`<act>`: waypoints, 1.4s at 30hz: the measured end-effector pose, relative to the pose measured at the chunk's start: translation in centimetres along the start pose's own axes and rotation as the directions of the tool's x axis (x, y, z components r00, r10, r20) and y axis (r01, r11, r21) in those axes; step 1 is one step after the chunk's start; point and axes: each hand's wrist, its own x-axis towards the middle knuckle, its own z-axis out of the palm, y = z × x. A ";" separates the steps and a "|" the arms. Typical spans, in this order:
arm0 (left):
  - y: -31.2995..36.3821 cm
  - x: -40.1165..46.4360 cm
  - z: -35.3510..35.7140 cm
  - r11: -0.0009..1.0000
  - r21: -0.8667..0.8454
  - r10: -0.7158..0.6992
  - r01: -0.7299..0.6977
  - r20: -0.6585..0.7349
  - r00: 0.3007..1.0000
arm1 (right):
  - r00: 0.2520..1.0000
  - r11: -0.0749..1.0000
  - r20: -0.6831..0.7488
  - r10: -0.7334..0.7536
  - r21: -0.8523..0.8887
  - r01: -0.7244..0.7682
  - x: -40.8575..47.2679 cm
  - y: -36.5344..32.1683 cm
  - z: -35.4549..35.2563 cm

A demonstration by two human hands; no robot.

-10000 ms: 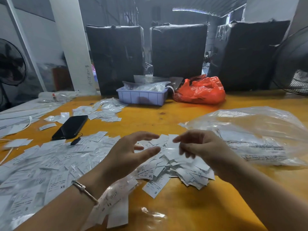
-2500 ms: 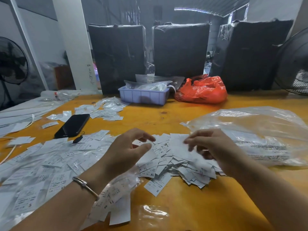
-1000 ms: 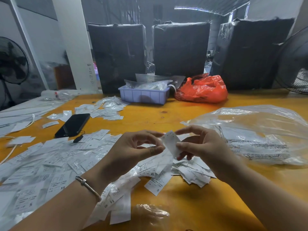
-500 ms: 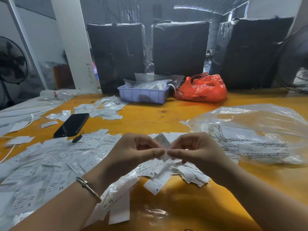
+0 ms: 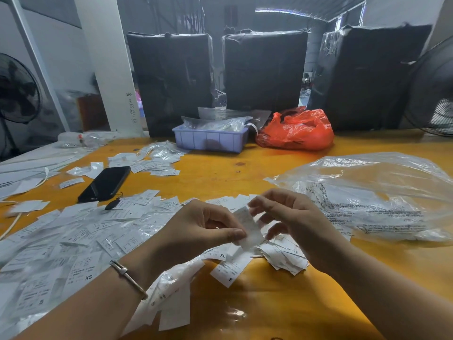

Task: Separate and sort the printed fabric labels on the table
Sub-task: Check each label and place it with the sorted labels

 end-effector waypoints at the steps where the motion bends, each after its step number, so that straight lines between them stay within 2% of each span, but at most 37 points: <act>1: 0.0 0.0 0.1 1.000 -0.001 -0.003 0.003 0.016 1.000 | 1.000 0.999 -0.006 0.027 -0.020 -0.027 0.0 0.0 -0.1; 4: -0.1 0.0 0.1 1.000 0.015 -0.016 0.016 0.025 1.000 | 0.993 0.985 0.058 0.101 -0.147 -0.091 0.0 0.4 0.0; 6: -0.2 0.1 0.1 0.999 0.029 -0.021 0.020 0.015 1.000 | 0.991 0.984 0.068 0.117 -0.145 -0.107 0.0 0.5 0.1; 9: -0.3 0.2 0.0 0.999 0.051 -0.005 0.006 -0.030 1.000 | 0.993 0.993 0.039 0.107 -0.045 -0.106 0.2 0.2 -0.2; 13: -0.5 0.3 -0.1 1.000 0.023 -0.001 0.003 -0.105 0.994 | 0.990 0.982 -0.080 0.115 0.156 -0.101 0.4 -0.4 -1.0; 15: -0.4 0.2 -0.2 1.000 -0.006 -0.004 0.003 -0.114 0.993 | 0.989 0.988 -0.131 0.065 0.150 -0.045 0.4 -0.7 -1.3; 19: -0.2 0.0 -0.2 1.000 -0.013 0.007 -0.009 -0.122 0.992 | 0.966 0.987 -0.206 -0.158 -0.016 0.158 0.1 -1.2 -1.9; 23: -0.2 -0.1 -0.2 1.000 -0.004 0.023 -0.024 -0.135 0.991 | 0.929 0.946 -0.176 -0.325 -0.061 0.319 -0.6 -2.0 -1.5; 37: -0.2 -0.2 -0.5 0.996 -0.030 0.079 -0.085 -0.154 0.985 | 0.917 0.918 -0.081 -0.390 -0.118 0.380 -1.0 -2.2 -0.9; 42: -0.2 -0.1 -0.4 0.996 -0.030 0.084 -0.089 -0.134 0.987 | 0.910 0.916 -0.117 -0.397 -0.109 0.386 -0.9 -2.2 -0.9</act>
